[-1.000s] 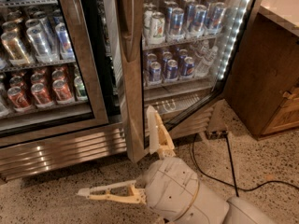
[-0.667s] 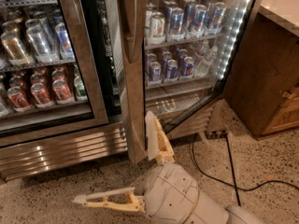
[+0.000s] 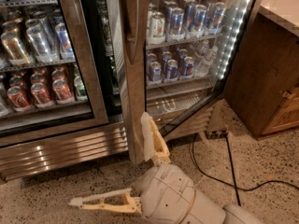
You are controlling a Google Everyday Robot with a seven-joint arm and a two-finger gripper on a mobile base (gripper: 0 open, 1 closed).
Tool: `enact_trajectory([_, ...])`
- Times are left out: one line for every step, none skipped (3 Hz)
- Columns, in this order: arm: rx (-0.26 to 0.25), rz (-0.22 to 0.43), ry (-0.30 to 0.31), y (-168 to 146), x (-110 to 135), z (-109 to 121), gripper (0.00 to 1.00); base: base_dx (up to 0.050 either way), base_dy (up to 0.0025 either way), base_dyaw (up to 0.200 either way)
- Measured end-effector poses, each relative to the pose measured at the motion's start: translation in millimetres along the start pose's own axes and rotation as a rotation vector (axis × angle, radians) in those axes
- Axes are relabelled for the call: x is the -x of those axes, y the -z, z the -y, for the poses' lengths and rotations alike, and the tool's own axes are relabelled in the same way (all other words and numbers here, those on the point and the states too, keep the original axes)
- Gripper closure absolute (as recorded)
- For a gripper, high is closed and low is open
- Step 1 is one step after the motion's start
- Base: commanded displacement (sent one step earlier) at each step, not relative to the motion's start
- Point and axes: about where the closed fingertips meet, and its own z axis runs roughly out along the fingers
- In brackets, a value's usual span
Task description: Open right fridge door
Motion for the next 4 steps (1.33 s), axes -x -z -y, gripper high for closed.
enact_trajectory([0.019, -0.015, -0.01, -2.9, -5.4, -5.3, 0.0, 0.0, 0.0, 0.0])
enact_trajectory([0.04, -0.026, -0.019, -4.8, -10.0, -12.8, 0.0, 0.0, 0.0, 0.0])
enact_trajectory([0.084, -0.034, -0.032, -6.1, -15.0, -29.5, 0.0, 0.0, 0.0, 0.0])
enact_trajectory([0.056, -0.032, -0.028, -7.4, -12.3, -23.7, 0.0, 0.0, 0.0, 0.0])
